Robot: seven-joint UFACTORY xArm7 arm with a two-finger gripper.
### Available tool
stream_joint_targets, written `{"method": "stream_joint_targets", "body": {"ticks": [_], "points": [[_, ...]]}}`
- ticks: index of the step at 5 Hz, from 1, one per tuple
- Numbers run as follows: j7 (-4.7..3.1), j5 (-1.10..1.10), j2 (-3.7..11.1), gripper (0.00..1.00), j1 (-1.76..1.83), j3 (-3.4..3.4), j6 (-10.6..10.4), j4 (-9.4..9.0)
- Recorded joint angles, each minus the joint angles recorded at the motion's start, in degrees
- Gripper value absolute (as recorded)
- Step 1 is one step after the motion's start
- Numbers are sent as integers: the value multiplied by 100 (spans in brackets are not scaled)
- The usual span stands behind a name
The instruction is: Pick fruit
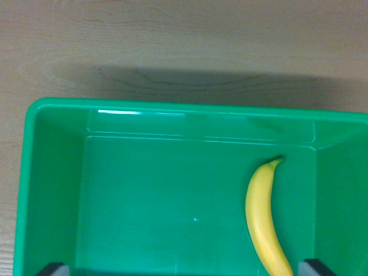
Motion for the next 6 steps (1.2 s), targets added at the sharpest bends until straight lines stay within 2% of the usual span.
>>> {"method": "stream_joint_targets", "body": {"ticks": [1, 2, 3, 4, 5, 6], "points": [[-18, -3, 45, 0, -4, -16, -88, -63], [-18, -3, 45, 0, -4, -16, -88, -63], [-43, -7, 104, 0, -9, -37, -202, -145], [-43, -7, 104, 0, -9, -37, -202, -145], [-74, -12, 180, 0, -16, -64, -351, -251], [-74, -12, 180, 0, -16, -64, -351, -251]]}}
